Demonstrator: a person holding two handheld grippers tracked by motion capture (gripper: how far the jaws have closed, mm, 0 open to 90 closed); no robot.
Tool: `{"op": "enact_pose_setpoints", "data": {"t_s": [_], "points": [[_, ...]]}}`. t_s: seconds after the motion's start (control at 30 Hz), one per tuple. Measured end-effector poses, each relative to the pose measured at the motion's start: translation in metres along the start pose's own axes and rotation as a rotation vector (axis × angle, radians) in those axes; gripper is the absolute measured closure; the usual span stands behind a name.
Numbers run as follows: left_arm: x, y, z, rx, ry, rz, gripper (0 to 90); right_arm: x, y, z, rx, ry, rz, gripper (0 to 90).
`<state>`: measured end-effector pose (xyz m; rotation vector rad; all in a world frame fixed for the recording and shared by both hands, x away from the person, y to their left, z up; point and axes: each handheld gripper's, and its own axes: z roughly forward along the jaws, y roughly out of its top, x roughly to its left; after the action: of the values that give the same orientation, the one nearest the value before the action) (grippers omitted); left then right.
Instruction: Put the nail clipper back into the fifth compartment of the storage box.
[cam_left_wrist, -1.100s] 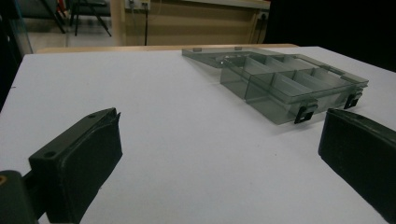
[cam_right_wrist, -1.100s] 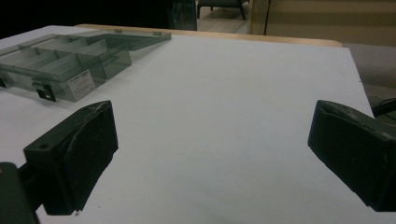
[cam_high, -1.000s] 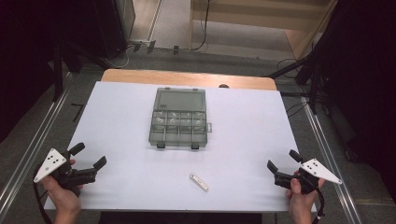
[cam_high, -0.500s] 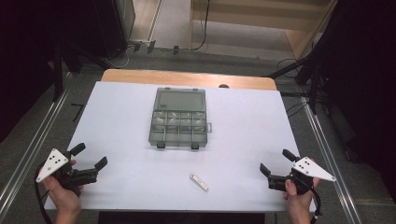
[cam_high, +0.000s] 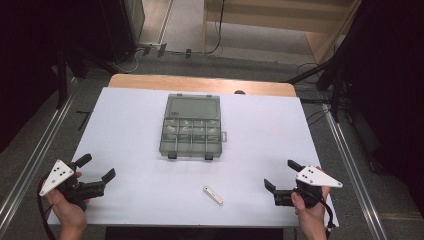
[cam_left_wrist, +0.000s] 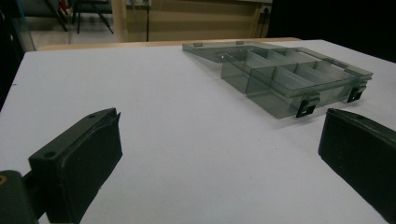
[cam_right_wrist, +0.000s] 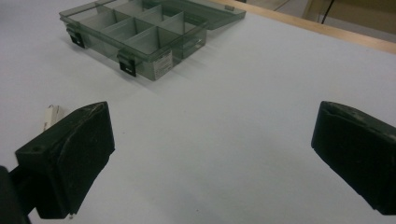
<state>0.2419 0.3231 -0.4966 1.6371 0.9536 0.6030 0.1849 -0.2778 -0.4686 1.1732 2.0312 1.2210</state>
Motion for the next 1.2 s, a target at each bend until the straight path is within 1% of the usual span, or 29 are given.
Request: {"op": "enact_pose_setpoints", "data": {"t_s": [0.1,0.13,0.17,0.2,0.23,0.27,0.3,0.37,0.4,0.63,0.67,0.7,0.73,0.9,1.0,1.03,1.1,1.2], "points": [[0.000,0.000,0.000,0.002,0.000,0.000,0.0,0.006,0.007,0.003,0.014,0.018,-0.020,0.0],[0.000,0.000,0.000,0.002,0.000,0.000,0.0,0.006,0.007,0.003,0.014,0.018,-0.020,0.0],[0.000,0.000,0.000,0.002,0.000,0.000,0.0,0.009,0.009,0.005,0.022,0.021,-0.025,0.0],[0.000,0.000,0.000,0.003,0.001,0.000,0.0,0.013,0.013,0.007,0.033,0.034,-0.033,0.2],[0.000,0.000,0.000,0.003,0.001,0.000,0.0,0.013,0.013,0.007,0.033,0.034,-0.033,0.2],[0.000,0.000,0.000,0.003,0.000,0.000,0.0,0.015,0.015,0.009,0.040,0.035,-0.043,0.2],[0.000,0.000,0.000,0.003,0.000,0.000,0.0,0.019,0.019,0.012,0.054,0.049,-0.052,0.3],[0.000,0.000,0.000,0.002,0.000,-0.001,0.0,0.021,0.021,0.014,0.060,0.053,-0.057,0.2],[0.000,0.000,0.000,0.003,0.000,0.002,0.0,0.024,0.024,0.017,0.074,0.059,-0.065,0.5],[0.000,0.000,0.000,0.005,0.000,0.002,0.0,0.034,0.034,0.027,0.098,0.080,-0.091,1.3],[0.000,0.000,0.000,0.006,0.001,0.000,0.0,0.038,0.037,0.030,0.110,0.084,-0.102,1.8],[0.000,0.000,0.000,0.006,0.001,0.000,0.0,0.038,0.037,0.030,0.110,0.084,-0.102,1.8],[0.000,0.000,0.000,0.006,0.001,0.000,0.0,0.041,0.040,0.033,0.123,0.089,-0.112,3.0],[0.000,0.000,0.000,0.005,0.000,-0.001,0.0,0.051,0.046,0.039,0.154,0.103,-0.135,7.8],[0.000,0.000,0.000,0.004,-0.001,-0.001,0.0,0.057,0.048,0.044,0.180,0.113,-0.142,13.6],[0.000,0.000,0.000,0.005,-0.001,-0.001,0.0,0.059,0.049,0.045,0.193,0.116,-0.149,13.7],[0.000,0.000,0.000,0.005,-0.001,-0.001,0.0,0.064,0.051,0.049,0.225,0.115,-0.147,14.5],[0.000,0.000,0.000,0.005,-0.001,-0.001,0.0,0.070,0.052,0.054,0.245,0.144,-0.156,15.5]]}}
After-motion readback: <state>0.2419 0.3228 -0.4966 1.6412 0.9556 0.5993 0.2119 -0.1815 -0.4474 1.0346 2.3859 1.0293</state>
